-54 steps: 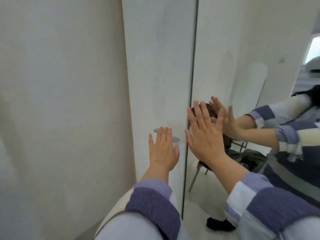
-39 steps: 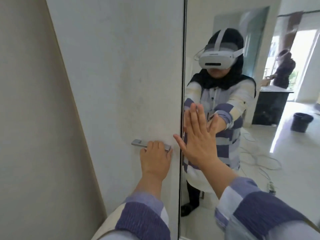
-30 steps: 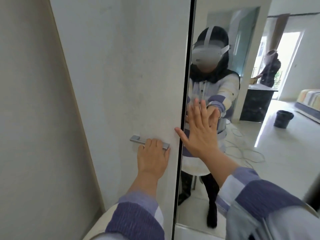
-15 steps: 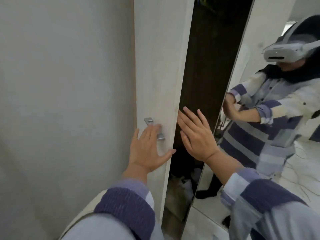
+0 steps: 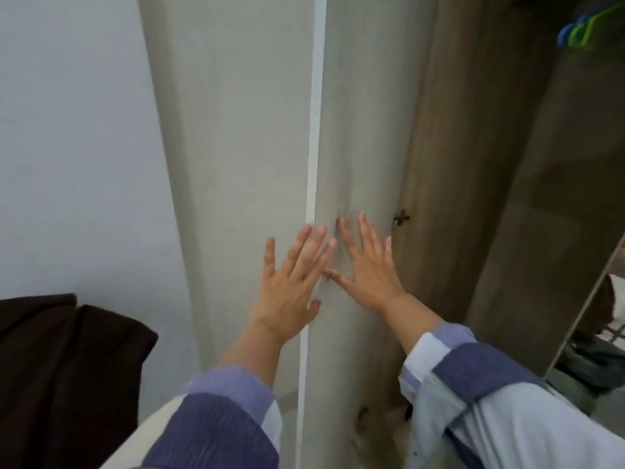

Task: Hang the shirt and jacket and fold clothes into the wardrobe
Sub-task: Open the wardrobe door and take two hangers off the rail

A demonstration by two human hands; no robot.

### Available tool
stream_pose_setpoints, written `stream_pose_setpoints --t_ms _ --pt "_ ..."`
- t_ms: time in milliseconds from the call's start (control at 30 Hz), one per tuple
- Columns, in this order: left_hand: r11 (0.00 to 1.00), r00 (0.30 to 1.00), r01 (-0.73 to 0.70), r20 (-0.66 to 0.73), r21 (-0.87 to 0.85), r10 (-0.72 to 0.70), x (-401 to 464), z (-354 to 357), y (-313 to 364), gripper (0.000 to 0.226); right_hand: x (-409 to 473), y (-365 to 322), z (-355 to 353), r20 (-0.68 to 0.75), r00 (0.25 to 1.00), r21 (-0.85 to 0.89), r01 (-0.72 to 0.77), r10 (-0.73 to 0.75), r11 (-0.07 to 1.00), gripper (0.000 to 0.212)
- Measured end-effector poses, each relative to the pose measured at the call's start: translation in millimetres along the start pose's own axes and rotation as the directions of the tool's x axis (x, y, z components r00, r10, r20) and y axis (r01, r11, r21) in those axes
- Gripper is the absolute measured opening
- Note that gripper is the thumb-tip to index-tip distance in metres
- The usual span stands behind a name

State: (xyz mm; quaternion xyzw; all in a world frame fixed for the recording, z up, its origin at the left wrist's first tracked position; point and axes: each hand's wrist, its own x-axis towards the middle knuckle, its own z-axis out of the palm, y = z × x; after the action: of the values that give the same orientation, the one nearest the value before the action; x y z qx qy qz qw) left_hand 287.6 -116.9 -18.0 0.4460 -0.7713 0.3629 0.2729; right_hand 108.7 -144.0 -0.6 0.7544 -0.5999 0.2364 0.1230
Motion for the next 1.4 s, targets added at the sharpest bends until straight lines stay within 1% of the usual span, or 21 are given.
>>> stream_pose_setpoints --t_ms 67,167,233,300,367,500,600,700,900,1067,1200,1300,1333,1400 --pt "0.989 0.994 0.074 0.068 0.125 -0.083 6.7 2.3 -14.3 0.123 21.8 -12.8 9.4 0.006 0.999 0.016 0.033 -0.033 0.999 0.087" --pt "0.948 0.973 0.146 0.132 0.282 -0.189 15.8 16.0 -38.4 0.125 54.1 -23.7 24.7 -0.016 0.998 -0.037 0.067 -0.067 0.997 0.091" --pt "0.926 0.964 0.17 0.136 0.336 -0.227 21.0 31.0 -55.5 0.125 74.9 -22.9 37.8 -0.055 0.996 -0.103 0.069 -0.075 0.992 0.094" --pt "0.917 0.96 0.18 0.139 0.355 -0.242 27.8 47.8 -72.6 0.122 94.7 -20.5 51.9 -0.115 0.989 -0.177 0.074 -0.095 0.981 0.098" --pt "0.921 0.958 0.186 0.145 0.342 -0.247 37.8 64.3 -88.4 0.119 114.1 -19.4 65.2 -0.174 0.976 -0.231 0.089 -0.131 0.969 0.103" --pt "0.935 0.964 0.149 0.164 0.323 -0.21 63.9 100.2 -111.4 0.114 155.3 -16.5 82.6 -0.187 0.966 -0.26 0.125 -0.177 0.958 0.105" --pt "0.946 0.969 0.13 0.165 0.297 -0.185 83.6 126.4 -126.5 0.117 182.3 -11.9 94.7 -0.207 0.966 -0.287 0.093 -0.157 0.953 0.11" --pt "0.947 0.961 0.156 0.179 0.279 -0.211 99.5 151.3 -140.8 0.122 202.6 -4.4 105.0 -0.222 0.965 -0.324 0.061 -0.138 0.944 0.114" --pt "0.962 0.942 0.116 0.279 0.246 -0.185 130.8 196.9 -160.7 0.121 236.0 14.6 123.1 -0.197 0.967 -0.45 0.06 -0.164 0.891 0.106" --pt "0.979 0.948 0.101 0.281 0.179 -0.149 136.1 216.1 -170.4 0.131 243.7 22.6 132.2 -0.205 0.963 -0.437 0.069 -0.174 0.897 0.109" --pt "0.983 0.951 0.093 0.28 0.157 -0.134 135.3 213.9 -169.9 0.133 241.8 18.1 130.6 -0.187 0.971 -0.417 0.062 -0.152 0.907 0.11" --pt "0.988 0.951 0.101 0.279 0.12 -0.131 132.8 209.5 -165.0 0.125 237.4 13.8 125.9 -0.183 0.973 -0.39 0.057 -0.138 0.919 0.104" --pt "0.99 0.956 0.115 0.262 0.086 -0.134 132.0 207.0 -161.8 0.118 235.3 13.9 123.7 -0.193 0.969 -0.377 0.072 -0.154 0.923 0.097" --pt "0.989 0.974 0.149 0.175 0.0 -0.146 136.2 199.1 -154.3 0.099 230.2 19.2 115.4 -0.22 0.954 -0.35 0.116 -0.202 0.93 0.085"
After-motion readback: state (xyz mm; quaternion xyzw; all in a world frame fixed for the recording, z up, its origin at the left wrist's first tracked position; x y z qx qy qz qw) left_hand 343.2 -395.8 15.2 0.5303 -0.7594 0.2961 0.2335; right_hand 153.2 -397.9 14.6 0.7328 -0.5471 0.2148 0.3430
